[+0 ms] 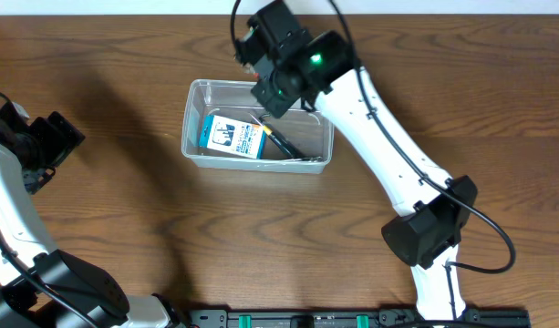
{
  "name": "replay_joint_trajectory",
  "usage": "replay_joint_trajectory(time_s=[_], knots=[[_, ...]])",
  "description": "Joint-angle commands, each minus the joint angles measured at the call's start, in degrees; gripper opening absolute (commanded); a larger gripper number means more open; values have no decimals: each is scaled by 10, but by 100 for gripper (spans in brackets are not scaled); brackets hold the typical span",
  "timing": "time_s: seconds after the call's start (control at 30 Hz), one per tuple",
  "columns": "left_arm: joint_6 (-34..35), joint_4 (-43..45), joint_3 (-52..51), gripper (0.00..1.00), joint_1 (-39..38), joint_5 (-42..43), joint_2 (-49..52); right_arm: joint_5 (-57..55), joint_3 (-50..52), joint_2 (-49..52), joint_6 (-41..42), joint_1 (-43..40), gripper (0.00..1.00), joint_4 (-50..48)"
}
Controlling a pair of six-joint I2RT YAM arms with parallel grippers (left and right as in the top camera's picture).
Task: Pack container
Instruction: 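Lift the pliers and carry them left over the container, then lower the pliers into the container and open the right gripper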
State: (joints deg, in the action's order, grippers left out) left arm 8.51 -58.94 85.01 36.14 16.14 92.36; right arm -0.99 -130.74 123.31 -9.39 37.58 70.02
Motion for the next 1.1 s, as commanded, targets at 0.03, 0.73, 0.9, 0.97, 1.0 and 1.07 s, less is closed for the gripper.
replay_joint_trajectory(time_s=[0.03,0.73,0.9,0.97,1.0,1.07], knots=[[-10,-2,6,90,-2,-3,-5,0,66,-3,-10,12,1,-25],[-10,-2,6,91,-2,-3,-5,0,263,-3,-10,14,4,-150],[-10,-2,6,91,-2,-3,-5,0,263,-3,-10,14,8,-152],[-10,-2,6,90,-2,-3,-5,0,263,-3,-10,14,9,-152],[-10,-2,6,90,-2,-3,-5,0,263,-3,-10,14,9,-152],[-10,-2,6,91,-2,-3,-5,0,263,-3,-10,14,17,-152]])
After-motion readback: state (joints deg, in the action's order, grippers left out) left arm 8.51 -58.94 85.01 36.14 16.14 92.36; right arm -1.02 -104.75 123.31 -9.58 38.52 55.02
